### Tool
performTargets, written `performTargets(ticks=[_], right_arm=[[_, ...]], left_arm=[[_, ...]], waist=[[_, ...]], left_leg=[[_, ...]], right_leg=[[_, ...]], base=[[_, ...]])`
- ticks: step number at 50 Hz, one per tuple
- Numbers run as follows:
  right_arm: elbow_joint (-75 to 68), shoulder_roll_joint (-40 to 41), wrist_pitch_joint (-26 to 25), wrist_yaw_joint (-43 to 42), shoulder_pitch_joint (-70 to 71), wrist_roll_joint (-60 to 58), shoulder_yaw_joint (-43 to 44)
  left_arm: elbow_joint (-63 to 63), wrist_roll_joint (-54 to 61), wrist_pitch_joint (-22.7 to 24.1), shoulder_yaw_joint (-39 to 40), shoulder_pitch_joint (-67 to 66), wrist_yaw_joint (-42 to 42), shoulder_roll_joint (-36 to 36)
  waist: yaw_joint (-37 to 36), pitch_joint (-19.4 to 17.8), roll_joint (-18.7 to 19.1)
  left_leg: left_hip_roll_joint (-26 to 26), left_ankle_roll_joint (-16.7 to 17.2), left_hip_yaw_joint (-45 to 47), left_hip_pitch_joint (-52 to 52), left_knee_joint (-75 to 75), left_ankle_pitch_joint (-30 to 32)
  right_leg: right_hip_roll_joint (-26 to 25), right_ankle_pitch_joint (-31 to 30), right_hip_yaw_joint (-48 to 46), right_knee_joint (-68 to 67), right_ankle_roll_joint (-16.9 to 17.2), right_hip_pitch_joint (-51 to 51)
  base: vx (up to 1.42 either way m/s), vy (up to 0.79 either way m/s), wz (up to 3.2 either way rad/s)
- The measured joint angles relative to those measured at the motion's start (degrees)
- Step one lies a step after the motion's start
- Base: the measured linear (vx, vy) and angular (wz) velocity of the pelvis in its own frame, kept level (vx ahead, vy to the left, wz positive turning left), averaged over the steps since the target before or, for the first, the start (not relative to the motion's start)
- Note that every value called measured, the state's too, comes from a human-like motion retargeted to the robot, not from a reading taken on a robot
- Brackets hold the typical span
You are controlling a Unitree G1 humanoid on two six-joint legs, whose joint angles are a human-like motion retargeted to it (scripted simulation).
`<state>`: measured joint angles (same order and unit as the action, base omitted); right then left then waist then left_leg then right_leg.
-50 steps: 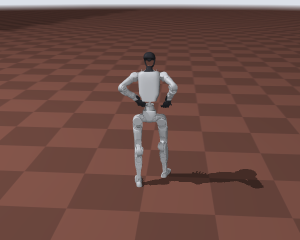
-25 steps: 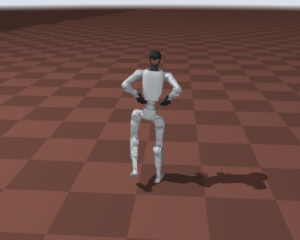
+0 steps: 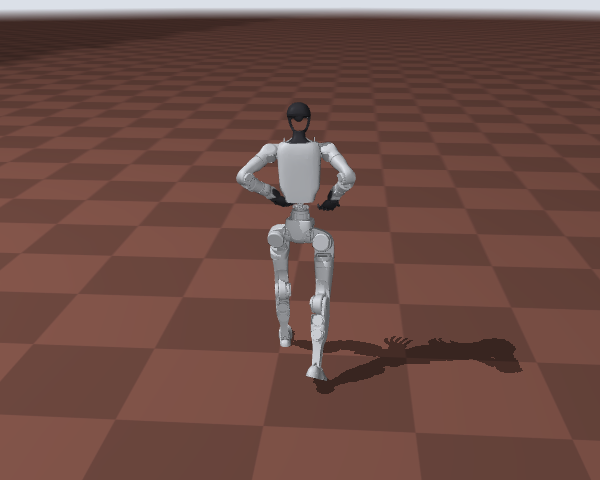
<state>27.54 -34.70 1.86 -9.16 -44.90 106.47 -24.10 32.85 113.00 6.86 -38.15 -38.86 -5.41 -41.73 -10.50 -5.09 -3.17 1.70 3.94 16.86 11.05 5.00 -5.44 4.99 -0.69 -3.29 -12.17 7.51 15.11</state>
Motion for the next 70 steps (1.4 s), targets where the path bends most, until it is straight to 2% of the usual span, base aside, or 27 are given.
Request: performTargets(ticks=[3, 5, 8, 10, 13, 16, 19, 22, 25, 28, 30, 35, 37, 40, 42, 45, 50, 53, 55, 58, 60, 62, 67, 70], right_arm=[[0.0, 0.0, -1.0, 1.2, -1.2, -0.9, 0.6], [-0.1, -0.2, -1.6, 0.7, -1.6, -1.1, 1.2], [0.2, -0.4, -1.8, -0.4, -2.0, -0.6, 2.3], [0.5, -0.6, -1.6, -0.6, -2.1, -0.4, 3.0], [1.1, -0.9, -0.7, -0.2, -2.6, -0.4, 3.9], [1.4, -1.0, 0.3, 0.1, -3.0, -0.4, 4.6], [1.4, -1.2, 0.6, -0.3, -3.2, -0.4, 5.1], [1.4, -1.5, 0.5, -1.1, -2.7, -1.2, 4.7], [1.9, -1.8, 0.6, -0.3, -2.6, -2.6, 3.4], [1.7, -1.9, 0.8, 0.1, -2.0, -3.5, 2.4], [1.7, -1.8, 1.0, 0.2, -1.7, -3.8, 2.0], [2.0, -1.6, 1.4, 0.2, -1.5, -3.3, 1.2], [2.2, -1.5, 1.4, -0.6, -1.3, -2.2, 0.8], [2.4, -1.4, 1.1, -2.6, -1.4, -1.2, 0.5], [2.4, -1.4, 0.7, -3.7, -1.4, -1.3, 0.5], [2.3, -1.4, 0.2, -4.1, -1.6, -1.6, 0.1], [1.6, -0.6, 0.2, -3.0, -1.7, -1.9, -0.7], [0.7, 0.0, 0.2, -3.2, -1.0, -2.3, -0.8], [0.3, 0.3, 0.3, -3.4, -0.5, -2.7, -0.8], [0.1, 0.3, 0.9, -3.1, -0.1, -2.7, -0.6], [0.1, 0.0, 1.3, -2.6, 0.1, -2.1, -0.5], [0.1, -0.2, 1.6, -2.3, 0.0, -1.4, -0.5], [-0.2, 0.2, 1.7, -1.8, -0.1, -0.4, -0.2], [-0.5, 0.9, -0.2, -0.5, -1.0, -0.6, 0.6]], left_arm=[[-0.3, 0.0, -0.6, -0.6, -0.7, 1.1, 0.6], [-0.6, 0.0, -1.3, -0.8, -0.8, 0.4, 0.8], [-0.8, 0.0, -2.3, -0.9, -1.1, -1.3, 0.7], [-0.9, 0.0, -2.6, -0.8, -1.1, -1.9, 0.7], [-1.1, 0.0, -2.5, -0.9, -1.5, -1.6, 0.7], [-1.3, 0.0, -1.9, -1.2, -1.8, -0.7, 1.0], [-1.5, 0.0, -1.1, -1.6, -1.9, -0.2, 1.5], [-1.6, 0.0, 0.2, -1.7, -2.0, 0.0, 1.8], [-1.5, 0.0, 1.1, -1.4, -2.5, 1.1, 1.5], [-1.7, 0.0, 1.5, -1.3, -2.2, 1.7, 1.1], [-1.9, 0.0, 1.8, -1.3, -2.0, 1.7, 1.1], [-2.3, 0.0, 1.9, -1.8, -2.1, 1.4, 1.4], [-2.5, 0.0, 1.2, -1.8, -2.0, 0.7, 1.3], [-2.6, 0.0, -0.4, -1.4, -2.3, -1.0, 0.7], [-2.5, 0.0, -1.2, -1.0, -2.5, -2.1, 0.4], [-2.1, 0.0, -1.7, -0.5, -2.8, -2.1, 0.2], [-1.6, 0.0, -1.5, 0.2, -3.2, -0.8, 0.2], [-1.5, 0.0, -1.0, 0.8, -2.7, -2.1, 0.4], [-1.5, 0.0, -0.5, 1.2, -2.3, -3.2, 0.5], [-1.0, 0.0, 0.6, 1.7, -1.9, -3.6, 0.3], [-0.7, 0.0, 1.2, 1.7, -1.5, -3.0, 0.2], [-0.5, 0.0, 1.4, 1.5, -1.2, -2.4, -0.1], [-0.7, 0.0, 0.9, 0.6, 0.0, -1.7, -0.5], [-0.7, 0.0, -0.4, -0.2, 0.2, -1.0, -0.4]], waist=[[1.2, 1.0, 2.0], [2.5, 1.8, 3.1], [5.0, 2.2, 4.5], [6.9, 2.1, 5.2], [9.8, 1.5, 5.7], [13.0, 0.2, 5.1], [16.4, -1.8, 3.2], [18.7, -4.5, 0.8], [18.5, -5.5, 0.0], [17.6, -4.6, 0.2], [17.5, -3.8, 0.2], [17.1, -1.8, -1.1], [16.0, -1.4, -2.8], [14.7, -0.2, -4.9], [13.5, 0.5, -5.7], [11.0, 0.8, -7.0], [7.0, 0.6, -8.5], [4.3, 0.0, -7.2], [2.3, -0.8, -5.2], [0.3, -2.3, -2.1], [-0.4, -2.9, -1.0], [-0.6, -2.7, -1.2], [0.0, -0.3, -1.3], [1.0, 0.7, -0.5]], left_leg=[[1.6, -0.1, -2.0, -4.3, -0.5, -3.1], [2.3, 0.2, -3.1, -5.7, -1.4, -5.2], [2.9, 1.1, -4.6, -7.2, -2.7, -7.7], [2.8, 1.5, -5.6, -8.0, -3.6, -9.2], [2.0, 1.9, -7.3, -9.5, -4.6, -11.4], [0.0, 1.9, -9.7, -11.5, -5.2, -13.2], [-3.3, 1.5, -13.0, -14.5, -5.8, -15.1], [-5.9, 0.9, -15.6, -19.2, -6.0, -17.3], [-5.3, 1.4, -15.9, -23.2, -5.9, -19.0], [-3.8, 2.6, -15.6, -25.3, -6.3, -19.2], [-4.0, 2.3, -17.0, -26.8, -7.2, -18.2], [-8.2, 0.1, -22.4, -28.1, -15.4, -7.9], [-10.4, -0.8, -21.3, -24.6, -25.2, -2.9], [-12.0, -3.7, -16.7, -13.1, -45.7, 2.0], [-11.5, -6.5, -13.3, -5.0, -55.9, 2.2], [-11.1, -10.3, -9.4, 4.1, -62.9, -1.6], [-10.7, -12.5, -6.0, 12.4, -52.5, -7.4], [-7.6, -11.8, -3.2, 12.5, -35.3, -4.7], [-4.4, -10.0, -0.2, 10.7, -22.0, -1.0], [-0.5, -4.0, 4.7, 8.0, -6.2, 2.2], [0.6, -0.2, 6.6, 7.2, 0.0, 1.7], [0.8, 1.5, 6.6, 8.0, 0.0, -0.8], [0.3, 0.9, 4.0, 5.2, 0.0, 2.3], [0.8, 0.0, 3.0, 1.0, 0.0, 3.1]], right_leg=[[-0.7, -8.5, -2.4, -16.8, -1.4, -6.8], [-0.7, -10.3, -3.9, -28.2, -2.0, -13.5], [-1.0, -7.4, -5.7, -38.1, -2.9, -22.4], [-0.9, -3.7, -7.1, -39.9, -3.5, -27.2], [0.1, 1.2, -10.3, -34.4, -4.6, -31.6], [1.2, 2.9, -13.1, -21.3, -4.6, -33.1], [2.1, -1.1, -13.3, -2.4, -2.4, -31.8], [2.9, -7.5, -13.5, 14.2, 2.6, -30.0], [1.7, -5.7, -16.6, 17.2, 7.5, -33.2], [-1.5, -2.9, -17.3, 17.2, 7.5, -35.2], [-2.1, -3.7, -15.6, 17.2, 7.5, -34.3], [2.2, -5.3, -12.1, 17.2, 7.2, -26.9], [4.2, -3.6, -11.4, 17.2, 5.9, -23.7], [6.8, -1.0, -10.6, 17.2, 4.9, -20.3], [7.5, 0.2, -10.2, 17.1, 4.9, -19.2], [8.3, 2.0, -8.8, 16.0, 5.6, -18.1], [8.8, 5.3, -6.0, 13.4, 7.3, -17.0], [6.4, 7.7, -4.1, 12.0, 6.7, -15.8], [3.6, 9.5, -2.8, 11.3, 5.7, -13.9], [-0.2, 12.0, -1.2, 11.6, 4.5, -9.0], [-1.3, 13.1, -0.5, 12.0, 4.4, -5.8], [-1.0, 13.5, 0.1, 12.1, 4.4, -3.5], [-1.1, 10.4, 2.0, 9.2, 2.2, -0.5], [-1.8, 3.4, 1.9, 2.8, 0.5, -0.3]], base=[[0.77, 0.28, 0.14], [0.68, 0.25, 0.23], [0.61, 0.21, 0.38], [0.58, 0.16, 0.54], [0.56, 0.13, 0.66], [0.55, 0.08, 0.9], [0.58, 0.01, 1.15], [0.63, -0.06, 0.84], [0.63, -0.2, 0.16], [0.66, -0.27, -0.05], [0.75, -0.11, 0.28], [0.81, -0.02, 0.31], [0.77, -0.17, -0.04], [0.69, -0.18, -0.03], [0.62, -0.16, -0.13], [0.58, -0.13, -0.37], [0.56, -0.08, -0.51], [0.58, -0.03, -0.76], [0.63, 0.01, -0.98], [0.68, 0.07, -0.91], [0.7, 0.11, -0.66], [0.7, 0.14, -0.47], [0.74, 0.18, -0.23], [0.79, 0.23, 0.01]])
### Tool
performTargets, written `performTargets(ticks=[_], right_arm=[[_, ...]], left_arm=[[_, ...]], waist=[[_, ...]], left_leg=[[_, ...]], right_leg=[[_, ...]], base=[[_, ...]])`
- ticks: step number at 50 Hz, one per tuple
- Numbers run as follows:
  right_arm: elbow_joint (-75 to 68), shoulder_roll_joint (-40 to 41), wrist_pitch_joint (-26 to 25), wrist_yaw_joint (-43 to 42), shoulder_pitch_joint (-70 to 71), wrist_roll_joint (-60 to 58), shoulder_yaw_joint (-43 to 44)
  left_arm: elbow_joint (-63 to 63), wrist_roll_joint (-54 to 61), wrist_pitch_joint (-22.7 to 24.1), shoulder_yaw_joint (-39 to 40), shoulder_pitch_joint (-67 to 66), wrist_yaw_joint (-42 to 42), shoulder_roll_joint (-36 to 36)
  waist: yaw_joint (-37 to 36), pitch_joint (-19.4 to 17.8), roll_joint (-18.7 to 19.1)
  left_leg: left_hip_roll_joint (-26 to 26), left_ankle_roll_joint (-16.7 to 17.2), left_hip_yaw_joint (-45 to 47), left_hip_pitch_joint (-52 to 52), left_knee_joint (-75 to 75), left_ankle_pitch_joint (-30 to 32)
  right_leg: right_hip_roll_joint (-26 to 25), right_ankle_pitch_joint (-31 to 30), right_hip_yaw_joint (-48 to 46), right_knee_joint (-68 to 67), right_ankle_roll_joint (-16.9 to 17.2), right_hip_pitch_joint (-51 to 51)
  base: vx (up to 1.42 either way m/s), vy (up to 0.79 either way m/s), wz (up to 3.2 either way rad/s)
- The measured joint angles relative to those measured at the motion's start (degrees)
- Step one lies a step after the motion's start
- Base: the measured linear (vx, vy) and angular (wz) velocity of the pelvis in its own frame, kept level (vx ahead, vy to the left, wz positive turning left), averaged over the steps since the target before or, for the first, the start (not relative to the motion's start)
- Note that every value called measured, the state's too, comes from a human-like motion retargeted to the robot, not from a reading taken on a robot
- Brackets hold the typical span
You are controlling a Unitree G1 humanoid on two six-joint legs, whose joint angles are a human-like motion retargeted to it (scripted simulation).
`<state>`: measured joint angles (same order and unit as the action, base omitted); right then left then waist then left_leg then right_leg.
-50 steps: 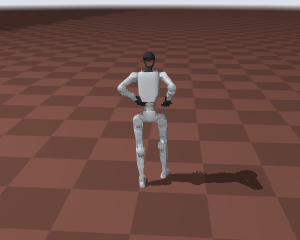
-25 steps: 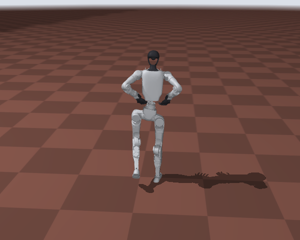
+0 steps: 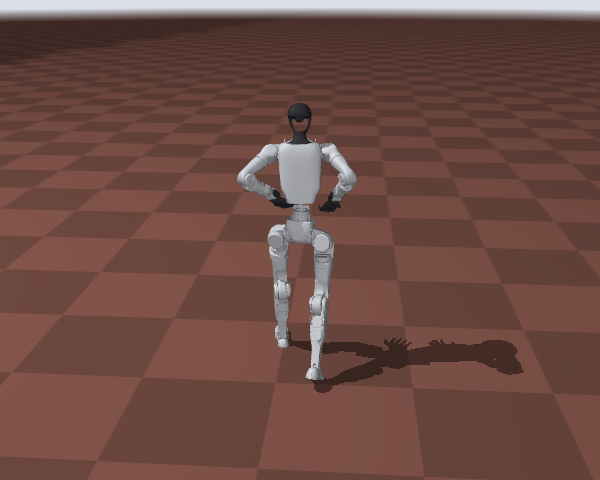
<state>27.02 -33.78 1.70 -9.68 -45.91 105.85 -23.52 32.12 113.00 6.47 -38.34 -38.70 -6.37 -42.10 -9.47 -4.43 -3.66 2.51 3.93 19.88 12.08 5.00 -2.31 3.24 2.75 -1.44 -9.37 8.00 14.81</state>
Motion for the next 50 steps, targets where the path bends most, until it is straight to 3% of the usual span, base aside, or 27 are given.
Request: performTargets(ticks=[2, 4, 5, 7, 8, 10, 12, 14, 17, 20, 25, 29, 32, 35, 39, 43, 46, 50], right_arm=[[0.2, -0.1, -0.8, 0.8, -0.7, -1.5, 0.5], [1.2, -1.4, 3.1, -0.7, -1.1, -5.3, 0.9], [2.1, -2.4, 7.3, -2.6, -1.1, -8.1, 1.1], [4.9, -6.2, 24.2, -13.9, -0.6, -22.7, 2.2], [6.6, -8.8, 32.2, -22.4, -0.2, -35.5, 3.3], [9.8, -13.9, 39.2, -40.1, 0.5, -63.5, 6.7], [10.8, -15.0, 52.4, -51.9, -0.1, -68.2, 8.2], [10.9, -15.5, 56.1, -53.8, -0.7, -70.4, 8.4], [10.5, -15.3, 57.5, -54.4, -1.2, -72.3, 8.6], [10.6, -15.6, 56.6, -55.4, -1.1, -73.4, 9.2], [11.8, -16.7, 53.9, -58.3, -0.1, -75.4, 9.2], [12.3, -16.7, 53.8, -59.4, 0.7, -77.1, 8.0], [12.3, -16.8, 52.9, -59.9, 1.2, -78.7, 8.0], [12.5, -16.3, 52.2, -60.6, 1.1, -79.3, 8.1], [12.7, -13.9, 53.0, -60.0, 0.3, -74.2, 6.4], [12.4, -10.5, 54.6, -54.6, -1.0, -61.1, 3.8], [12.1, -7.8, 52.3, -48.2, -1.6, -50.7, 2.2], [11.1, -3.0, 39.8, -30.5, -2.5, -30.4, 0.7]], left_arm=[[-0.1, 0.0, -0.1, -0.7, -0.2, 0.6, 0.3], [-0.4, 0.0, 2.5, -1.4, -0.2, 0.1, 0.9], [-0.6, 0.0, 5.1, -1.6, -0.3, -0.7, 1.1], [-0.5, 0.0, 16.5, -1.6, -0.2, -4.9, 1.9], [-0.2, 0.0, 23.1, -1.3, -0.1, -6.9, 2.1], [0.3, 0.0, 32.4, -0.8, 0.1, -8.7, 1.6], [0.9, 0.0, 42.6, -0.3, -0.7, -9.2, 2.3], [1.3, 0.0, 43.6, -0.6, -1.0, -7.7, 1.9], [1.4, 0.0, 43.7, -1.1, -1.2, -6.3, 1.9], [1.2, 0.0, 43.5, -1.5, -0.9, -6.5, 2.4], [1.3, 0.0, 45.1, -1.5, -0.4, -8.6, 2.1], [1.0, 0.0, 46.2, -1.2, -0.5, -8.5, 1.6], [0.8, 0.0, 46.1, -1.1, -0.2, -8.9, 1.6], [0.9, 0.0, 46.2, -0.9, -0.3, -9.8, 2.3], [1.1, 0.0, 45.1, -1.0, -0.8, -10.8, 3.1], [1.6, 0.0, 42.7, -0.9, -1.5, -11.2, 3.4], [2.0, 0.0, 39.6, -0.8, -1.9, -10.8, 3.3], [1.0, 0.0, 25.8, -1.0, -1.0, -7.4, 2.2]], waist=[[0.6, 0.5, 1.2], [1.2, 1.1, 2.4], [1.6, 1.4, 2.9], [2.8, 2.2, 3.7], [3.6, 2.5, 4.0], [5.1, 2.8, 4.7], [7.0, 2.8, 5.4], [8.6, 2.7, 5.9], [11.0, 2.1, 5.7], [13.9, 0.8, 4.3], [17.0, -2.1, 1.7], [16.3, -1.6, 2.4], [16.1, -0.5, 2.3], [15.5, 0.6, 1.6], [13.7, 1.3, -0.5], [11.9, 2.4, -2.6], [9.5, 2.7, -3.4], [5.5, 2.3, -4.0]], left_leg=[[1.1, -0.5, -0.7, -3.2, 0.0, -1.9], [2.2, -0.6, -1.3, -5.6, -0.4, -4.3], [2.8, -0.4, -1.6, -6.4, -0.9, -5.6], [3.2, 0.5, -2.0, -7.1, -2.2, -7.7], [3.2, 1.0, -2.2, -7.3, -2.8, -8.7], [3.2, 1.8, -2.6, -8.0, -3.9, -10.5], [3.3, 2.7, -3.3, -9.2, -5.0, -12.4], [2.8, 2.7, -4.2, -10.6, -5.6, -13.9], [1.3, 2.5, -5.9, -12.8, -6.3, -16.0], [-1.3, 2.4, -8.5, -15.5, -6.8, -18.0], [-4.1, 2.0, -12.4, -22.8, -6.6, -21.2], [-0.3, 3.8, -12.2, -25.8, -7.0, -21.7], [-0.2, 3.3, -14.0, -27.5, -8.6, -21.0], [-1.2, 1.7, -16.2, -28.4, -12.3, -17.9], [-3.9, -2.8, -15.9, -24.7, -25.5, -8.7], [-5.4, -7.9, -12.8, -11.4, -47.5, -2.5], [-5.8, -9.8, -11.1, -1.9, -56.8, -5.9], [-6.0, -11.4, -8.6, 7.6, -55.7, -12.8]], right_leg=[[-0.6, -6.7, -1.4, -9.0, -1.0, -2.8], [-0.6, -11.7, -3.6, -21.1, -1.4, -8.4], [-0.3, -13.3, -4.8, -27.2, -1.4, -11.7], [0.9, -13.0, -7.1, -37.1, -1.6, -18.7], [1.5, -11.7, -8.1, -40.8, -1.7, -21.9], [2.3, -8.0, -9.9, -44.8, -2.1, -27.2], [2.5, -4.2, -11.8, -43.5, -2.4, -30.5], [2.9, -1.6, -13.5, -38.7, -2.6, -32.6], [4.0, 0.1, -15.9, -26.4, -2.4, -34.1], [5.4, -2.9, -17.1, -8.3, -1.1, -32.7], [7.4, -10.2, -16.4, 14.4, 6.6, -30.4], [3.2, -6.3, -14.2, 14.4, 7.0, -34.0], [2.9, -7.9, -12.5, 14.4, 7.0, -32.5], [4.5, -10.2, -11.9, 14.4, 7.0, -29.0], [8.4, -7.3, -11.2, 14.4, 7.0, -23.2], [11.4, -3.7, -11.3, 14.2, 6.9, -19.9], [11.1, -1.4, -10.8, 12.8, 7.0, -19.4], [9.3, 0.7, -9.3, 11.0, 7.0, -20.1]], base=[[0.76, 0.25, -0.01], [0.7, 0.24, -0.05], [0.64, 0.23, -0.02], [0.6, 0.21, 0.04], [0.57, 0.19, 0.14], [0.55, 0.17, 0.26], [0.54, 0.13, 0.41], [0.54, 0.11, 0.48], [0.54, 0.07, 0.67], [0.56, 0.01, 0.94], [0.61, -0.11, 0.74], [0.61, -0.34, 0.14], [0.69, -0.21, 0.35], [0.73, -0.17, 0.32], [0.72, -0.15, 0.18], [0.61, -0.18, 0.2], [0.51, -0.23, -0.14], [0.47, -0.21, -0.38]])
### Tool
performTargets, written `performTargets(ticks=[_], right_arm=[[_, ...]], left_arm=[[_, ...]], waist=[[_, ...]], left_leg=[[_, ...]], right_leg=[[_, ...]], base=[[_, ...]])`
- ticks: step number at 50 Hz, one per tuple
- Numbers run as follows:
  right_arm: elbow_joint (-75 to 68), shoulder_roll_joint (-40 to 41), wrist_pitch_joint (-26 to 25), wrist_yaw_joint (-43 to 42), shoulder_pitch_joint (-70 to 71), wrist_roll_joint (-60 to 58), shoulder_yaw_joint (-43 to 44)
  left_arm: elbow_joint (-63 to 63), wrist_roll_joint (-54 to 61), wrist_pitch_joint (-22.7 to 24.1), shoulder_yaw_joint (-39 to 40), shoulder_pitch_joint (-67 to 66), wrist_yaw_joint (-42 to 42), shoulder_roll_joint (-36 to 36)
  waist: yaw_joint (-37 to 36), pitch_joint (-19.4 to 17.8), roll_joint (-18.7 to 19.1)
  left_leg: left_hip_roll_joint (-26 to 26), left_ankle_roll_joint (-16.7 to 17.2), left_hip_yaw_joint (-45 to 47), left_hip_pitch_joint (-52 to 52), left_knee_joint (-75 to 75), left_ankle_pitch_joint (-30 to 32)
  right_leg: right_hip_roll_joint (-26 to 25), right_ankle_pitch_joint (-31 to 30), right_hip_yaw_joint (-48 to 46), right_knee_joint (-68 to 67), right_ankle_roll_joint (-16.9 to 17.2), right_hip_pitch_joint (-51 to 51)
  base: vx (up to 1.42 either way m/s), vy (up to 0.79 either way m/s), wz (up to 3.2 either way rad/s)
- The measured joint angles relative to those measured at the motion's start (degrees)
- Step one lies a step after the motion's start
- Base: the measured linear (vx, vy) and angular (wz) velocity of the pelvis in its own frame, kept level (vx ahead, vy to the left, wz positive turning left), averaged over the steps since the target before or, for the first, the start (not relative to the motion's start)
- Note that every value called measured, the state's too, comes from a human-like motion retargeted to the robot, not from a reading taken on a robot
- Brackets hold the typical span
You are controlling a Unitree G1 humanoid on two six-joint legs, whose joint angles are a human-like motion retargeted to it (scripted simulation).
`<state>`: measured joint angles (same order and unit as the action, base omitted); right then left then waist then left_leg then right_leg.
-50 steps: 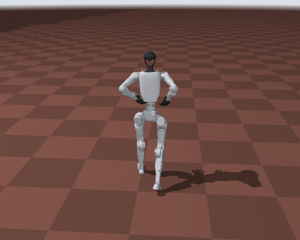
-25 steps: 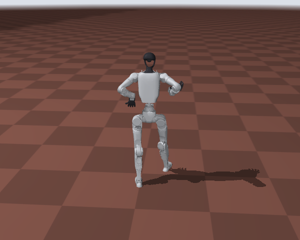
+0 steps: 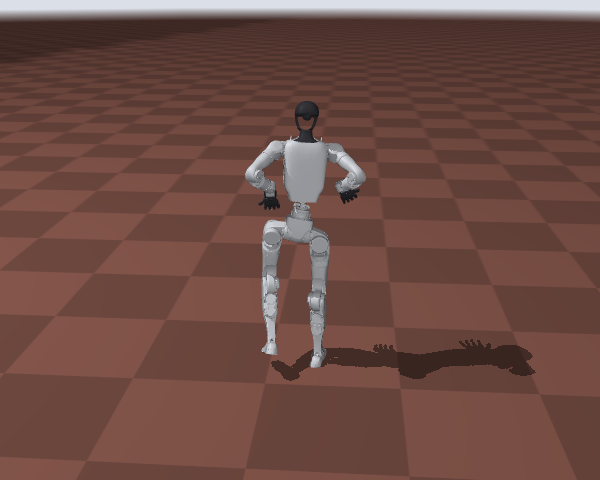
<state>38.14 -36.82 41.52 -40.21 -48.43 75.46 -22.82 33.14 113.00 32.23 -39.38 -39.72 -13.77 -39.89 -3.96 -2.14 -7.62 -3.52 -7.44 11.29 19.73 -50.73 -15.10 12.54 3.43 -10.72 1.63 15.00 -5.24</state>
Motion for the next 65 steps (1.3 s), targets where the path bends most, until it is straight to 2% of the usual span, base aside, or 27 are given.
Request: performTargets(ticks=[3, 6, 8, 10, 12, 15, 20, 24, 26, 28, 30, 34, 37, 40, 43, 46, 48, 50, 53, 57, 61, 65], right_arm=[[-1.4, 2.4, -7.4, 7.2, -0.5, 8.3, -0.3], [-3.6, 3.4, -20.4, 15.4, 0.1, 17.6, -1.1], [-5.3, 3.1, -30.7, 20.6, 1.1, 22.3, -1.6], [-7.2, 2.8, -38.7, 24.4, 2.3, 24.7, -1.7], [-8.3, 2.7, -41.6, 25.9, 3.0, 25.3, -1.7], [-9.4, 2.7, -41.2, 26.4, 3.8, 25.9, -1.4], [-9.7, 3.0, -36.2, 27.4, 3.6, 27.7, -1.0], [-9.8, 3.0, -37.1, 31.1, 2.2, 27.9, -0.3], [-10.0, 2.8, -39.1, 32.4, 1.7, 26.8, 0.1], [-10.4, 2.8, -40.8, 32.0, 1.5, 25.9, 0.7], [-10.6, 2.8, -41.4, 30.8, 1.3, 25.5, 1.2], [-10.6, 2.9, -40.6, 29.5, 1.1, 25.4, 2.2], [-10.4, 2.7, -40.3, 30.8, 0.8, 25.2, 2.6], [-11.3, 2.2, -41.3, 33.3, 0.3, 24.8, 3.1], [-14.1, 1.9, -44.1, 35.5, 0.0, 24.1, 3.8], [-18.2, 2.3, -47.8, 38.6, 0.1, 21.9, 4.2], [-21.1, 3.0, -50.3, 42.9, 0.3, 19.3, 3.8], [-24.1, 4.0, -52.2, 48.9, 0.4, 16.0, 3.0], [-27.9, 5.4, -54.3, 56.2, -0.2, 12.4, 1.8], [-30.8, 7.0, -57.4, 61.6, -0.7, 11.2, 0.5], [-29.2, 7.6, -57.3, 61.2, -0.9, 13.8, 0.2], [-25.8, 6.8, -52.8, 56.1, -0.3, 17.7, 0.4]], left_arm=[[-0.5, 0.0, -6.2, 0.0, 0.4, 0.2, -0.2], [-0.8, 0.0, -14.7, 0.0, 1.2, 0.0, -0.7], [-0.9, 0.0, -20.7, 0.3, 1.7, 0.6, -1.5], [-1.1, 0.0, -25.0, 0.6, 2.2, 1.6, -2.0], [-1.3, 0.0, -26.7, 0.8, 2.5, 2.3, -2.4], [-1.8, 0.0, -27.1, 1.0, 3.1, 2.9, -2.5], [-2.1, 0.0, -25.6, 0.5, 3.6, 5.0, -2.2], [-2.1, 0.0, -25.5, -0.6, 3.1, 8.4, -1.9], [-2.1, 0.0, -26.0, -1.0, 2.7, 9.2, -2.1], [-2.2, 0.0, -26.5, -1.2, 2.5, 8.5, -2.3], [-2.1, -0.1, -26.8, -1.1, 2.2, 7.0, -2.7], [-2.0, -0.7, -27.5, -1.0, 1.8, 5.5, -3.1], [-2.1, -1.5, -28.0, -1.0, 1.3, 6.6, -3.1], [-2.3, -1.9, -28.5, -0.7, 0.3, 8.9, -3.1], [-2.4, -1.5, -28.7, -0.1, -1.3, 11.0, -2.8], [-2.6, -0.4, -28.8, 0.9, -3.7, 14.3, -2.5], [-3.0, -0.1, -29.2, 1.6, -5.9, 18.8, -2.1], [-4.1, -0.1, -30.2, 2.4, -8.3, 24.8, -1.6], [-6.1, -0.2, -32.6, 3.0, -11.0, 32.0, -0.8], [-9.0, -0.1, -36.0, 3.1, -12.3, 36.6, 1.1], [-9.2, 0.0, -37.1, 3.2, -11.5, 36.3, 1.8], [-8.0, 0.0, -36.3, 2.6, -8.6, 33.1, 0.7]], waist=[[-2.4, -0.7, 0.1], [-5.1, -2.1, 1.6], [-6.7, -3.3, 3.6], [-7.6, -4.4, 5.6], [-7.6, -4.8, 6.8], [-7.2, -4.7, 7.2], [-6.2, -3.0, 7.3], [-4.4, -2.3, 8.6], [-3.6, -1.8, 9.3], [-2.7, -1.4, 9.8], [-1.8, -1.6, 10.3], [0.5, -2.9, 10.8], [2.6, -4.3, 10.7], [4.9, -5.8, 10.0], [7.0, -7.9, 7.8], [8.7, -10.5, 4.7], [8.9, -12.1, 3.1], [8.4, -13.0, 3.0], [7.7, -13.5, 4.1], [8.0, -13.7, 3.6], [7.5, -13.2, 1.8], [8.0, -11.4, -0.9]], left_leg=[[-0.5, -0.7, 3.7, 2.4, 12.3, 0.1], [-1.0, 0.3, 8.9, 0.4, 31.1, 4.4], [0.2, 3.0, 13.2, -1.5, 42.5, 7.5], [1.4, 6.8, 18.7, -2.9, 51.3, 9.3], [2.0, 10.3, 24.4, -3.2, 55.7, 8.9], [2.7, 13.1, 29.5, -2.6, 55.7, 6.3], [2.5, 11.7, 24.5, -6.5, 55.7, 7.3], [3.4, 10.4, 19.1, -12.4, 55.6, 5.3], [4.3, 9.9, 16.5, -14.4, 54.7, 3.7], [4.8, 9.8, 13.8, -15.5, 53.4, 2.1], [5.2, 10.2, 10.9, -16.6, 52.0, 0.6], [4.5, 10.8, 4.9, -18.6, 49.3, -1.8], [3.4, 10.6, -0.6, -20.2, 47.9, -3.1], [1.8, 10.4, -7.0, -22.2, 47.0, -4.0], [-1.1, 10.5, -13.8, -25.0, 46.5, -4.6], [-4.1, 10.6, -20.4, -28.7, 46.3, -5.5], [-4.9, 10.9, -24.1, -31.3, 46.5, -6.0], [-2.5, 12.2, -26.4, -33.2, 46.6, -6.9], [0.8, 13.0, -29.9, -35.3, 46.5, -7.5], [1.0, 11.8, -36.8, -37.5, 45.5, -6.4], [-1.3, 11.7, -42.0, -36.0, 39.5, -2.8], [-7.3, 12.2, -37.9, -23.6, 19.5, 4.1]], right_leg=[[-0.3, 1.6, 0.6, -1.1, 0.0, 0.6], [-1.1, 3.9, 1.2, -2.0, -0.4, 3.0], [-3.5, 5.6, 1.4, -2.2, -1.8, 5.7], [-6.1, 7.1, 1.3, -2.1, -3.2, 8.9], [-7.7, 8.3, 0.7, -1.9, -4.0, 11.8], [-8.8, 9.1, 0.0, -1.9, -4.6, 15.2], [-10.0, 5.9, 0.4, -5.9, -6.4, 19.0], [-10.8, -5.2, 0.6, -19.7, -7.4, 17.3], [-11.1, -10.8, 1.6, -31.4, -6.7, 12.3], [-11.3, -13.6, 2.8, -42.5, -5.9, 6.1], [-11.3, -13.3, 3.3, -50.4, -6.5, 0.8], [-7.9, -6.7, 1.4, -55.5, -11.5, -7.1], [-5.3, -2.7, -0.4, -50.7, -14.0, -10.3], [-3.9, -1.2, -1.4, -38.9, -13.6, -10.7], [-2.1, -4.6, -0.4, -21.6, -10.6, -8.5], [0.6, -10.4, 1.5, -5.7, -5.5, -5.8], [2.0, -11.9, 2.2, 0.8, -1.3, -5.4], [0.0, -9.5, 3.0, 3.3, 0.0, -6.5], [-2.7, -4.5, 6.7, 3.4, 0.0, -7.4], [-2.9, -6.3, 12.3, 3.2, 0.0, -4.1], [-0.2, -7.7, 10.5, 2.3, 0.0, -0.1], [5.3, -4.9, 4.3, 1.7, 0.0, 2.6]], base=[[0.49, -0.04, -0.32], [0.55, 0.11, -0.45], [0.58, 0.06, -0.53], [0.59, 0.03, -0.34], [0.61, 0.06, -0.06], [0.63, 0.08, 0.07], [0.7, 0.13, 0.23], [0.74, 0.19, 0.65], [0.67, 0.19, 0.8], [0.61, 0.17, 0.98], [0.57, 0.15, 1.15], [0.51, 0.13, 1.41], [0.47, 0.07, 1.8], [0.45, 0.0, 2.07], [0.46, -0.07, 2.19], [0.49, -0.15, 2.05], [0.51, -0.22, 1.62], [0.5, -0.38, 1.21], [0.53, -0.33, 1.22], [0.54, -0.27, 1.46], [0.49, -0.29, 1.32], [0.38, -0.26, 1.65]])
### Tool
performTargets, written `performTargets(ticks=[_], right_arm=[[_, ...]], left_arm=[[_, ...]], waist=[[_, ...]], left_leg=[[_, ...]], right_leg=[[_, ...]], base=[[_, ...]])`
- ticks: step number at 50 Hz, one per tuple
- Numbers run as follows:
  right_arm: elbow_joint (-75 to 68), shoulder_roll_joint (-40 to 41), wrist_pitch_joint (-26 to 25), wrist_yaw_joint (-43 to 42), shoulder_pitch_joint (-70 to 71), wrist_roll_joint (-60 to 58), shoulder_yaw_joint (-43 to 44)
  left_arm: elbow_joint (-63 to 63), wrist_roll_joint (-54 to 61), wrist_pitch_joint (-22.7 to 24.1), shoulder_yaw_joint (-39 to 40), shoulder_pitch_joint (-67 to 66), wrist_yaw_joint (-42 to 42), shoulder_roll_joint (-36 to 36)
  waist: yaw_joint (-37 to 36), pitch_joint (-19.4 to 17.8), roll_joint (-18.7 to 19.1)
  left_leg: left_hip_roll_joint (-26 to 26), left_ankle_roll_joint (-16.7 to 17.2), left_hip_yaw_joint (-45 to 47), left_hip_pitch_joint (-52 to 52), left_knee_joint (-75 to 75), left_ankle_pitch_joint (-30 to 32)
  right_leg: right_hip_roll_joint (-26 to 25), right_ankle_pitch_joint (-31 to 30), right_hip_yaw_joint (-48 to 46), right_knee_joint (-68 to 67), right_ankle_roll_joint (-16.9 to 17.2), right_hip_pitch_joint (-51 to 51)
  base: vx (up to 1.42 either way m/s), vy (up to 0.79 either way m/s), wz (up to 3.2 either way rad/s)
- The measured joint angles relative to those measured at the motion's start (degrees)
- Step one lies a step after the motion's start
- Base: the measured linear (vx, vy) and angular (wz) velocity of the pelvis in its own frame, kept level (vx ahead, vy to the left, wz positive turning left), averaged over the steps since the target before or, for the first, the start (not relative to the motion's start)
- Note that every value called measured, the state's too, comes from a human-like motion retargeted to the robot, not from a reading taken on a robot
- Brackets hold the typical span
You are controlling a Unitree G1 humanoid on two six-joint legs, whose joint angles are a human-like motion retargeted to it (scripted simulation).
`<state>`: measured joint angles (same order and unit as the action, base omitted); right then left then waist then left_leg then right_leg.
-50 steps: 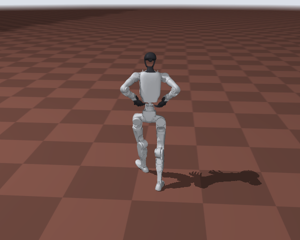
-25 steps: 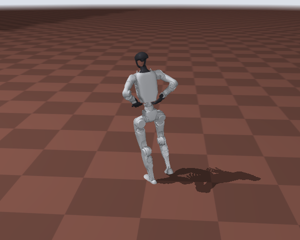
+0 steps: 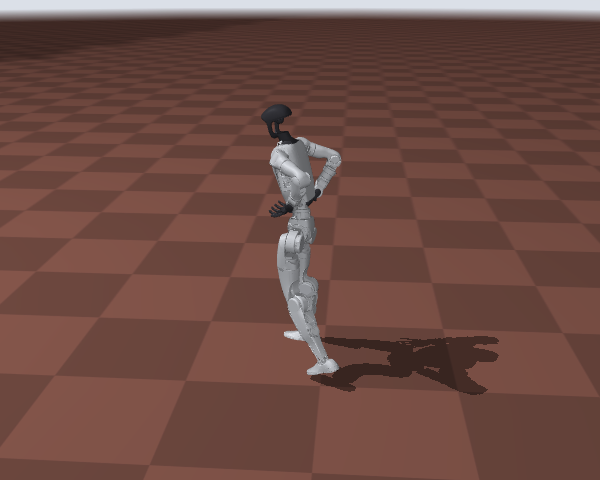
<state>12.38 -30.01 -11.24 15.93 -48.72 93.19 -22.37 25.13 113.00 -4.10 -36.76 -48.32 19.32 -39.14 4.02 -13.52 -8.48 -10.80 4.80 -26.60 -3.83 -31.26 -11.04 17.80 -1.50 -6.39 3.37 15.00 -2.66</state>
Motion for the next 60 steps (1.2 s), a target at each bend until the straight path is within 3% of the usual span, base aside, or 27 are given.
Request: performTargets(ticks=[2, 5, 7, 9, 12, 18, 21, 26, 30, 34, 38, 42, 45, 50, 53, 56, 60], right_arm=[[1.5, -0.9, 1.8, -2.8, 0.1, 1.3, -0.2], [2.9, -1.9, 3.2, -5.9, 0.3, 3.0, -1.2], [3.2, -1.9, 3.9, -7.2, 0.3, 3.9, -2.1], [3.4, -1.5, 4.6, -8.9, 0.7, 5.0, -3.1], [3.5, -0.3, 5.5, -12.3, 1.8, 5.7, -4.0], [5.7, 1.2, 7.9, -18.8, 3.3, 4.1, -4.6], [7.7, 1.0, 9.9, -22.1, 3.8, 3.7, -4.7], [10.0, 0.5, 12.2, -23.6, 3.3, 5.6, -4.7], [10.3, 0.5, 12.0, -21.5, 2.2, 7.0, -4.7], [10.0, 0.6, 12.1, -22.4, 1.9, 7.6, -4.3], [10.3, 0.3, 16.2, -24.0, 1.9, 8.9, -4.9], [10.5, -0.4, 21.9, -23.5, 2.1, 10.3, -6.4], [10.4, -0.8, 23.7, -21.6, 2.4, 11.5, -7.8], [10.2, -1.4, 18.9, -20.7, 2.7, 11.9, -8.7], [10.7, -2.0, 15.6, -22.4, 2.9, 10.9, -8.3], [11.6, -2.9, 14.3, -23.3, 3.1, 9.5, -8.3], [12.8, -4.3, 14.9, -22.6, 3.5, 7.8, -9.3]], left_arm=[[0.8, 0.0, 0.6, -0.1, 0.9, -2.4, -0.9], [2.0, 0.0, 1.7, 0.1, 1.6, -5.4, -2.0], [2.5, 0.0, 2.4, 0.3, 1.5, -6.5, -2.2], [2.9, 0.0, 3.1, 0.5, 1.8, -8.0, -2.0], [3.0, 0.0, 4.2, 0.7, 2.9, -11.6, -1.5], [3.0, -1.4, 4.6, 0.6, 4.8, -19.1, -1.0], [2.9, -2.5, 4.3, -0.3, 6.0, -21.7, -0.5], [2.6, -2.7, 4.5, -2.3, 7.2, -21.6, 0.5], [2.3, -1.4, 5.2, -3.7, 7.4, -19.6, 1.1], [2.2, -0.2, 7.0, -5.1, 8.7, -21.3, 0.8], [2.8, -1.9, 11.9, -6.4, 10.8, -22.5, -0.8], [3.1, -6.8, 18.9, -7.1, 12.9, -20.5, -2.5], [2.9, -9.6, 21.9, -7.2, 13.5, -17.5, -2.7], [1.9, -5.9, 16.3, -7.8, 12.3, -16.0, -0.9], [1.4, -2.7, 12.9, -8.3, 11.6, -18.0, -0.1], [1.5, -1.8, 12.5, -8.6, 11.0, -18.8, -0.1], [1.6, -3.3, 13.8, -9.1, 10.7, -17.9, -0.5]], waist=[[0.2, 1.6, -0.4], [-1.1, 3.3, -1.1], [-2.9, 3.5, -1.8], [-5.4, 3.4, -2.1], [-9.0, 2.4, -1.5], [-9.9, 1.5, 4.3], [-9.0, 1.6, 6.5], [-7.8, 1.7, 8.3], [-7.4, 1.8, 11.0], [-6.3, 2.7, 11.7], [-4.8, 2.8, 11.9], [-4.3, 1.8, 11.9], [-4.1, 0.7, 11.4], [-2.8, -2.1, 8.9], [-1.0, -4.2, 6.7], [0.4, -5.6, 5.5], [0.7, -4.9, 5.7]], left_leg=[[0.4, -1.7, 8.2, 9.5, -11.0, 2.5], [5.4, -7.7, 23.4, 20.2, -20.4, 0.3], [7.2, -10.9, 31.6, 22.7, -19.5, -4.2], [7.7, -11.8, 38.0, 23.2, -14.1, -7.5], [7.7, -10.4, 47.8, 20.9, 0.8, -7.9], [8.3, -1.8, 76.9, 14.2, 27.6, -3.2], [6.9, 0.6, 84.4, 11.8, 34.5, -2.6], [8.2, 0.4, 78.4, 7.0, 36.3, -5.5], [12.4, 1.5, 72.4, 2.7, 36.3, -7.2], [13.7, 0.9, 65.0, 1.4, 35.8, -8.7], [14.1, 0.0, 56.3, 1.3, 33.3, -10.4], [13.7, -0.8, 47.7, 0.8, 30.5, -12.1], [12.9, -0.9, 41.5, 0.2, 28.9, -13.0], [9.8, -0.9, 31.5, -1.6, 28.0, -13.6], [7.6, -1.1, 26.1, -3.8, 28.0, -13.9], [7.2, -1.0, 22.4, -6.4, 28.4, -14.4], [10.2, 0.0, 21.0, -9.1, 29.0, -14.5]], right_leg=[[1.2, 1.1, -3.5, -0.4, -0.7, 0.2], [1.8, 2.5, -7.8, -1.1, -1.7, 0.3], [2.3, 3.4, -9.8, -1.5, -1.8, 0.7], [2.1, 4.0, -11.0, -1.6, -1.8, 0.8], [0.5, 5.2, -13.1, -1.8, -2.3, 1.7], [-7.7, 8.4, -22.6, -2.2, -3.2, 7.0], [-11.0, 8.8, -26.7, -2.7, -3.7, 9.6], [-12.9, 5.6, -30.7, -9.1, -6.6, 12.8], [-11.7, -1.7, -30.6, -26.5, -10.2, 10.0], [-10.2, -6.9, -20.9, -45.1, -8.9, -0.3], [-10.5, -3.3, -12.8, -50.9, -9.7, -7.2], [-8.7, 1.9, -11.0, -47.4, -13.3, -10.0], [-8.5, 4.8, -9.7, -40.7, -13.5, -11.3], [-8.4, 2.8, -5.6, -22.8, -9.4, -12.4], [-6.8, -2.7, -4.4, -9.5, -6.2, -11.6], [-6.0, -7.2, -7.6, 0.2, -2.6, -11.7], [-9.2, -3.3, -13.5, 1.6, 0.0, -15.3]], base=[[0.31, -0.25, 1.71], [0.28, -0.26, 1.29], [0.28, -0.21, 0.85], [0.29, -0.16, 0.5], [0.3, -0.1, 0.47], [0.3, -0.05, 1.16], [0.32, -0.02, 1.36], [0.39, 0.03, 1.19], [0.42, 0.08, 1.19], [0.36, 0.08, 1.58], [0.33, 0.07, 1.95], [0.32, 0.05, 1.99], [0.33, 0.0, 1.98], [0.35, -0.06, 1.94], [0.4, -0.13, 1.8], [0.45, -0.18, 1.31], [0.5, -0.31, 0.59]])
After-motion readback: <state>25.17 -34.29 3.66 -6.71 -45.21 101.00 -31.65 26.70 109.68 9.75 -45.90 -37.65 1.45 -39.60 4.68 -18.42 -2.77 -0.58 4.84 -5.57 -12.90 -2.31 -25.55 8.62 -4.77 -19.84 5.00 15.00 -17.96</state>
